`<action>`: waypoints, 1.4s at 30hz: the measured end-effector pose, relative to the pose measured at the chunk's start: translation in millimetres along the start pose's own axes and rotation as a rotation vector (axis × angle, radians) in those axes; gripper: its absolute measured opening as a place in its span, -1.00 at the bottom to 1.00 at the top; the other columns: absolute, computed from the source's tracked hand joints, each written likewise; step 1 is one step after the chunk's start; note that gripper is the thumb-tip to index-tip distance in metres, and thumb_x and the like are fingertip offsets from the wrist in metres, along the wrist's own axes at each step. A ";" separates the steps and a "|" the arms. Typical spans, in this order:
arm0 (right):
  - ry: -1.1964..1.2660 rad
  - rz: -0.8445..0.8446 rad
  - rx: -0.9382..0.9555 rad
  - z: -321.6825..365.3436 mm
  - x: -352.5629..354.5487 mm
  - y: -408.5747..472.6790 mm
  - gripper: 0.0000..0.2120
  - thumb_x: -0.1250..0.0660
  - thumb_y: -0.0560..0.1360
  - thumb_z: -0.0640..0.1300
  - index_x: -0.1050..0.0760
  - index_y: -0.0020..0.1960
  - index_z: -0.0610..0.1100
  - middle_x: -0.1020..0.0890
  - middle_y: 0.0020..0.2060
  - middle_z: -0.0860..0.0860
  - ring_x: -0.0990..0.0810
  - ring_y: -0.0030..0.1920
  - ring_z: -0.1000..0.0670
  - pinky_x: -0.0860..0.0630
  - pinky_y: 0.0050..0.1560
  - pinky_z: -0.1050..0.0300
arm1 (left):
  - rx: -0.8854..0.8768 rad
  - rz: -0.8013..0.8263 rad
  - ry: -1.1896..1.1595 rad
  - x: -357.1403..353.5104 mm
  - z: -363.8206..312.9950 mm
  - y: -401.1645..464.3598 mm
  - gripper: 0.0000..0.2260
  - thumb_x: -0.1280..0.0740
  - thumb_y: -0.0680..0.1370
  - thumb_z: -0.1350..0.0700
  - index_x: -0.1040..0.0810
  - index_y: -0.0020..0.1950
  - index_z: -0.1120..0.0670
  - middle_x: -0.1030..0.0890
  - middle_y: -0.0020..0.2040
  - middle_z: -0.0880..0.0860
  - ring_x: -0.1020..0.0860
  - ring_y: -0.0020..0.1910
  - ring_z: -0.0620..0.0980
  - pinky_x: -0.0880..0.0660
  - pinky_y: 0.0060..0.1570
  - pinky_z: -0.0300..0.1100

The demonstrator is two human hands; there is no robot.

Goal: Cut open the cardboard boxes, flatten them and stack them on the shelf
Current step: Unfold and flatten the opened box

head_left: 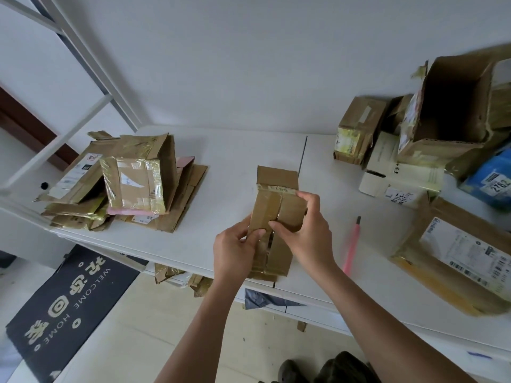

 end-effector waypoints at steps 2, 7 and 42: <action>-0.004 -0.013 -0.013 -0.9 -1.6 1.9 -0.31 -0.56 0.34 0.13 -0.28 0.32 0.02 -0.61 0.13 0.06 -0.60 -0.08 0.03 -0.42 -0.13 0.21 | -0.006 0.002 -0.008 -0.8 1.3 -0.2 -0.69 -0.40 0.57 0.13 -0.62 0.23 -0.21 -0.69 -0.23 -0.18 -0.66 -0.30 -0.10 -0.64 -0.24 -0.09; -0.008 0.002 -0.022 -3.2 -5.4 2.3 -0.33 -0.56 0.35 0.08 -0.27 0.30 0.04 -0.63 0.02 0.04 -0.48 -0.25 0.12 -0.36 -0.18 0.19 | -0.009 -0.020 -0.011 -0.2 6.7 -1.9 -0.69 -0.38 0.58 0.15 -0.63 0.23 -0.20 -0.69 -0.25 -0.19 -0.64 -0.32 -0.13 -0.62 -0.25 -0.18; 0.003 0.020 -0.060 -48.5 57.0 5.2 -0.12 -0.57 0.34 -0.30 -0.23 0.47 0.19 -0.38 0.05 0.04 -0.39 -0.08 0.08 -0.52 0.05 0.08 | 0.049 0.028 0.101 -2.9 4.6 13.6 -0.84 -0.37 0.58 0.17 -0.71 0.06 -0.02 -0.68 -0.29 -0.13 -0.66 -0.22 0.00 -0.64 -0.20 -0.03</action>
Point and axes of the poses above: each hand's wrist, its own y-axis towards the middle knuckle, its own x-axis out of the back of the hand, z = x × y, the point moved 5 cm from there along y, towards the middle knuckle
